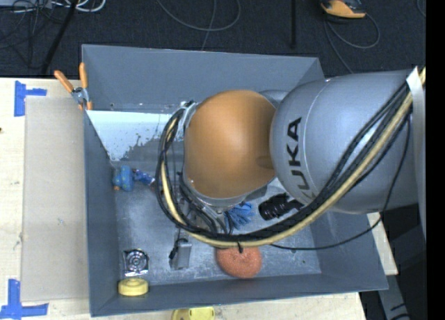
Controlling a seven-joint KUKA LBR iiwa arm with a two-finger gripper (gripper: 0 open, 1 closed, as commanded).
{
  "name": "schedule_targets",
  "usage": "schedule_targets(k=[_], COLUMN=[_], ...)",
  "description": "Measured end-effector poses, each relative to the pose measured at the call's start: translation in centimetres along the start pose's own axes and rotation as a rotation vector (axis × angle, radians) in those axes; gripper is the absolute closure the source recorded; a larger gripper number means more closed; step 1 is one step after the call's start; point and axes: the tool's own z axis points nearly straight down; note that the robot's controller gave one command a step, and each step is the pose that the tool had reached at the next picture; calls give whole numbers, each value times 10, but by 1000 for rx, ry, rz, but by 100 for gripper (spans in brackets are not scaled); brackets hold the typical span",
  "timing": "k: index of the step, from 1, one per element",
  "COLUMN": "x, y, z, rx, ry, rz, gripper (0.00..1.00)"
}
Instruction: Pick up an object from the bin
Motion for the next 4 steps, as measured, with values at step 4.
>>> schedule_targets(k=[4], x=[-27], y=[-97], z=[63], rx=[-3], ry=[-7], rz=[-78], gripper=[0])
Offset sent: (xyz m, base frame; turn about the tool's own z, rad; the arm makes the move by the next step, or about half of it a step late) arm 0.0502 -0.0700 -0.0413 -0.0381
